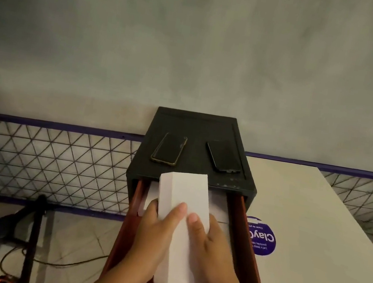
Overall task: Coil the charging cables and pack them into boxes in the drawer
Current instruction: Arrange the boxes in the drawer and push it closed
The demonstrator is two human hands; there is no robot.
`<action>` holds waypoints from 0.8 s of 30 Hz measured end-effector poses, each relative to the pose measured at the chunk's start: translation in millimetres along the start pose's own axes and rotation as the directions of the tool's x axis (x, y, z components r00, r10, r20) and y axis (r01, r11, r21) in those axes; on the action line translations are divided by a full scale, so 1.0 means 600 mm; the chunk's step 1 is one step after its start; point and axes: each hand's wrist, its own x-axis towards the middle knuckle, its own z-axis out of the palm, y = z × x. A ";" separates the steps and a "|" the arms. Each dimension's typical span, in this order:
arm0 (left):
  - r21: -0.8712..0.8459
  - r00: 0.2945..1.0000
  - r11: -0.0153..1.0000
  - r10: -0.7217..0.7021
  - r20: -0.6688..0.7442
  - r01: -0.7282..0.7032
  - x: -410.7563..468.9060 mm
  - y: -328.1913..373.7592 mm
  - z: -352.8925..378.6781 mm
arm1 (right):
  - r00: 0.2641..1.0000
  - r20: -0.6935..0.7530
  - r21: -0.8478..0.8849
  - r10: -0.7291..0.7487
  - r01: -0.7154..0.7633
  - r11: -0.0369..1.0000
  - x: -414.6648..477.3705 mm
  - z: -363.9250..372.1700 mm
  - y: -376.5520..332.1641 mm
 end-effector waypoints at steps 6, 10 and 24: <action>-0.044 0.998 0.998 -0.035 0.052 0.037 0.007 -0.020 -0.038 | 0.995 0.046 0.163 0.086 -0.093 0.982 -0.019 0.044 -0.007; -0.057 0.997 0.995 -0.075 0.029 0.076 0.016 -0.041 -0.044 | 0.984 0.104 0.162 0.144 -0.160 0.974 -0.009 0.052 0.004; 0.808 0.990 0.576 0.126 0.065 -0.126 -0.010 -0.147 -0.114 | 0.706 0.267 0.028 0.657 -0.687 0.726 0.024 0.122 0.133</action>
